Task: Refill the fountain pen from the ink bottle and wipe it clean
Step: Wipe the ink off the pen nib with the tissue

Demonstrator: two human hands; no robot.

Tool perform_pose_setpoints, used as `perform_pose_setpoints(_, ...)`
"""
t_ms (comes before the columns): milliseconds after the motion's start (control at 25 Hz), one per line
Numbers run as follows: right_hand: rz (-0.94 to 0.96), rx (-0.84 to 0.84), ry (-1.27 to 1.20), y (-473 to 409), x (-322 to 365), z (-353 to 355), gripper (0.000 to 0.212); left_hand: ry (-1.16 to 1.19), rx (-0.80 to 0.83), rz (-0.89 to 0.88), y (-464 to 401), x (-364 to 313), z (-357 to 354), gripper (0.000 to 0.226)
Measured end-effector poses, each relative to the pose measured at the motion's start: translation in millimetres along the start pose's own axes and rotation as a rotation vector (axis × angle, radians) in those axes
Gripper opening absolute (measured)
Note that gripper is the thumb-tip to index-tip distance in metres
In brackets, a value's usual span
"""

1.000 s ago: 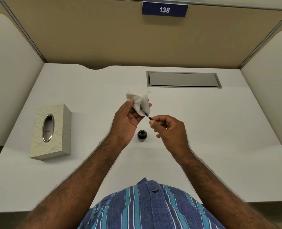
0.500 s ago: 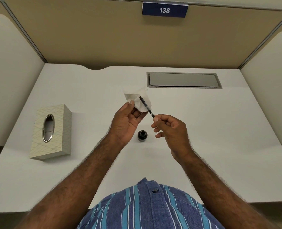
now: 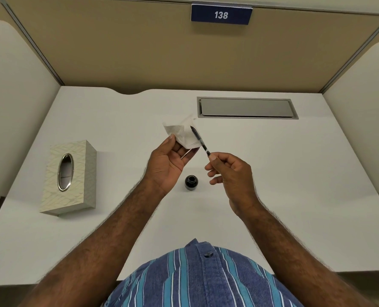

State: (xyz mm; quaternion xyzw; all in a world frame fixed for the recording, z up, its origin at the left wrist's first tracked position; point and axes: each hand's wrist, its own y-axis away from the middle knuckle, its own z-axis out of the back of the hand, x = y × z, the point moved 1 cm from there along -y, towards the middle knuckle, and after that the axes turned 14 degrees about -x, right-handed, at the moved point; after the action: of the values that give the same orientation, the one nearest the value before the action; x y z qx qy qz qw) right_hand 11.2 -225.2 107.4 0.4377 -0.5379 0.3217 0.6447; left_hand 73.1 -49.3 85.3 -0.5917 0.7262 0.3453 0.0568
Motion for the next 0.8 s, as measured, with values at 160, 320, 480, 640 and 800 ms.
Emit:
perform_pose_setpoints(160,0.008,0.004,0.058,0,-4,-1,0.009,-0.145,0.015,-0.048,3,2,-2,0.027)
perform_pose_setpoints(320,0.052,0.003,0.128,-1,-7,-1,0.008,-0.309,-0.026,-0.135,4,4,-6,0.022)
perform_pose_setpoints(480,0.11,-0.012,0.171,-3,-8,1,0.005,-0.368,-0.077,-0.188,3,1,-8,0.023)
perform_pose_setpoints(640,0.108,0.001,0.155,-2,-8,2,0.004,-0.371,-0.137,-0.215,1,-1,-7,0.029)
perform_pose_setpoints(800,0.055,0.018,0.103,-2,-11,5,0.006,-0.345,-0.176,-0.219,-2,-5,-5,0.023)
